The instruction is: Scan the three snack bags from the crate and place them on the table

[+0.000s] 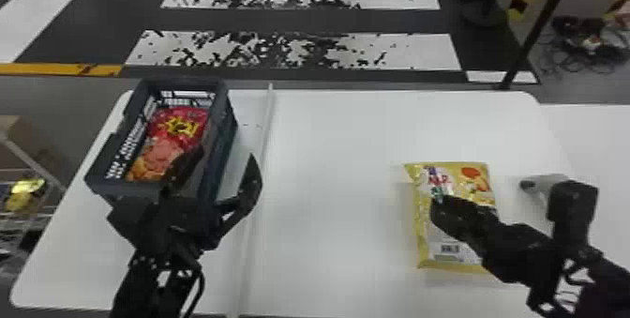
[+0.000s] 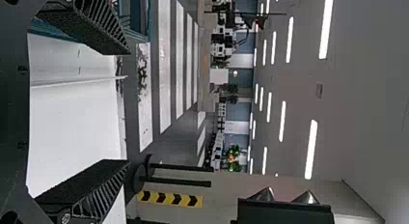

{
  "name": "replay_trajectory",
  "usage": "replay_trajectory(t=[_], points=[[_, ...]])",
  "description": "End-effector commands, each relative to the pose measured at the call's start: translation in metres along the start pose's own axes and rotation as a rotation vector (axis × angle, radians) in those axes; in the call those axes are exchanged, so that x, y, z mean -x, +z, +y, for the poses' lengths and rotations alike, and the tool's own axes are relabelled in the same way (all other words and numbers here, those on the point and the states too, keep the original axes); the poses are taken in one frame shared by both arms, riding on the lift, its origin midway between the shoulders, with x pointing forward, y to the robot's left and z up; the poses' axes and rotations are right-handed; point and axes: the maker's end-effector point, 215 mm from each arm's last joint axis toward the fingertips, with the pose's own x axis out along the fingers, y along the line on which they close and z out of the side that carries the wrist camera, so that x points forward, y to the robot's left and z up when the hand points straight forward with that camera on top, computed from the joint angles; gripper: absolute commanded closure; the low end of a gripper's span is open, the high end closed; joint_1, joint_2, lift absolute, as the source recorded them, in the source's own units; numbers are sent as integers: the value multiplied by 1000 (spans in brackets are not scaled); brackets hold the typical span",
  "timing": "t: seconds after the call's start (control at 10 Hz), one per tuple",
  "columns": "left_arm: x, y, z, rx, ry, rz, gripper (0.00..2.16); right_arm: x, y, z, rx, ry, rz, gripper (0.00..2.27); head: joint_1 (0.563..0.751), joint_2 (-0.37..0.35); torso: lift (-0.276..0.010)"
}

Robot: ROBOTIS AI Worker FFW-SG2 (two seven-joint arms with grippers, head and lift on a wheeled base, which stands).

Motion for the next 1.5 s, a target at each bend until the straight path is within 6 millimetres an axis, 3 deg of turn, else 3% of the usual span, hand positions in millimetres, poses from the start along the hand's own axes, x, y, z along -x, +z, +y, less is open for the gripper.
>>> replay_trajectory(t=[0.0,0.3,0.5,0.9,1.1,1.4], points=[[0,-1,0,1,0,3,73,24,-3,-28,-70,-55,40,103,695,6,-62],[2,-4,0,3,1,7,73,59,15,-86,-97,-170,-13,107,695,-79,-62],[2,-5,-1,4,-3,8,73,71,27,-129,-104,-248,-39,107,695,-148,-62],[0,-8,-1,10,-9,12,73,69,9,-207,-47,-379,72,103,695,-251,-62],[-2,-12,-1,12,-12,19,73,64,0,-229,-46,-396,113,103,695,-286,-62],[-2,-13,-1,12,-12,20,73,53,-6,-244,-22,-405,162,103,695,-303,-62]])
